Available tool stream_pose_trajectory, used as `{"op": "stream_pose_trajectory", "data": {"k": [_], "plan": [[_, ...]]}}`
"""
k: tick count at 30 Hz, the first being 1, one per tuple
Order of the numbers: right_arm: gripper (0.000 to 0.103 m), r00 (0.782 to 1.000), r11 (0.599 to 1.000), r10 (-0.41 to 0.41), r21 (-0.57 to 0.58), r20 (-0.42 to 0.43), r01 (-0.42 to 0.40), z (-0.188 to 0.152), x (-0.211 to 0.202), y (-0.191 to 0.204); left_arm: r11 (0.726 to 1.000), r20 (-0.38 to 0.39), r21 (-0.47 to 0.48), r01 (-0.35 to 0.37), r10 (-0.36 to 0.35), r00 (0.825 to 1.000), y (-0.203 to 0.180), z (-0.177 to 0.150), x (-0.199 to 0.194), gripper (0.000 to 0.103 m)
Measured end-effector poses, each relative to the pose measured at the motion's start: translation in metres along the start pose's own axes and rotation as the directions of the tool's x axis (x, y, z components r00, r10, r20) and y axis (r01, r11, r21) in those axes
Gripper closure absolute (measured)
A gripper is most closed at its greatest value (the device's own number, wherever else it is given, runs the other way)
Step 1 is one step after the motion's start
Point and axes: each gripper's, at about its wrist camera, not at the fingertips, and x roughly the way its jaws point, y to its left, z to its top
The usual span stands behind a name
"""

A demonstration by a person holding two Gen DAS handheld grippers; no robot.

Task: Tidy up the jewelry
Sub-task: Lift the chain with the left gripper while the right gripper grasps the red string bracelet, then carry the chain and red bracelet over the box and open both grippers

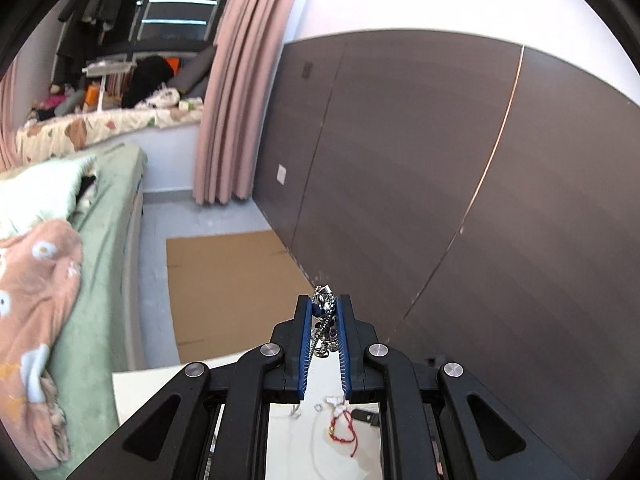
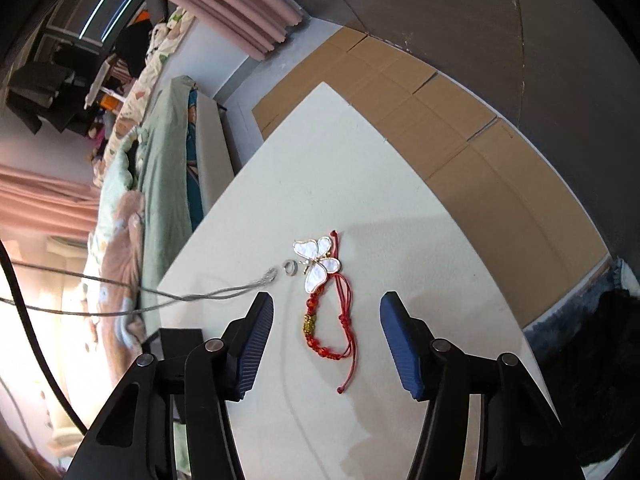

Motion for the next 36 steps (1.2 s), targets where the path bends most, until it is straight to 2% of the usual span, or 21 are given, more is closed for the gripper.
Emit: {"op": "stream_pose_trajectory", "data": {"k": [6,14,17,20,21,22,23,26,28,31,36], "plan": [[0.051,0.996,0.989,-0.085,-0.128,-0.032,0.08,-0.009,0.014,0.021,1.0,0.044,0.011,-0.019,0.019,0.999,0.004,0.01,-0.026,0.091],[0.053,0.978,0.94,-0.21,-0.278,-0.014,0.198,-0.02,0.032,0.049,0.999,0.087,-0.008,-0.05,0.05,0.995,0.025,0.022,-0.053,0.091],[0.059,0.951,0.889,-0.306,-0.347,0.033,0.298,-0.025,0.04,0.062,0.998,0.101,-0.011,-0.059,0.06,0.993,0.03,0.026,-0.063,0.091],[0.062,0.907,0.805,-0.41,-0.428,0.096,0.41,-0.036,0.048,0.078,0.998,0.119,-0.006,-0.07,0.071,0.99,0.03,0.029,-0.074,0.091],[0.068,0.894,0.778,-0.431,-0.453,0.118,0.435,-0.04,0.05,0.083,0.997,0.126,-0.004,-0.073,0.073,0.989,0.03,0.031,-0.078,0.091],[0.075,0.9,0.779,-0.421,-0.463,0.114,0.423,-0.043,0.049,0.086,0.997,0.132,-0.001,-0.076,0.075,0.988,0.03,0.033,-0.082,0.091],[0.09,0.902,0.775,-0.418,-0.475,0.108,0.417,-0.044,0.05,0.09,0.997,0.138,0.001,-0.079,0.078,0.987,0.031,0.034,-0.086,0.091],[0.091,0.912,0.779,-0.4,-0.488,0.096,0.393,-0.049,0.048,0.092,0.996,0.146,0.001,-0.084,0.083,0.986,0.034,0.035,-0.092,0.091],[0.091,0.934,0.808,-0.349,-0.482,0.071,0.338,-0.051,0.042,0.092,0.996,0.147,0.0,-0.086,0.085,0.986,0.038,0.035,-0.096,0.091],[0.091,0.969,0.853,-0.24,-0.464,0.055,0.238,-0.054,0.025,0.096,0.996,0.148,-0.006,-0.09,0.09,0.985,0.041,0.033,-0.099,0.091],[0.091,0.997,0.901,-0.061,-0.428,0.039,0.072,-0.057,0.004,0.108,0.995,0.146,-0.011,-0.099,0.099,0.984,0.044,0.029,-0.103,0.091]]}}
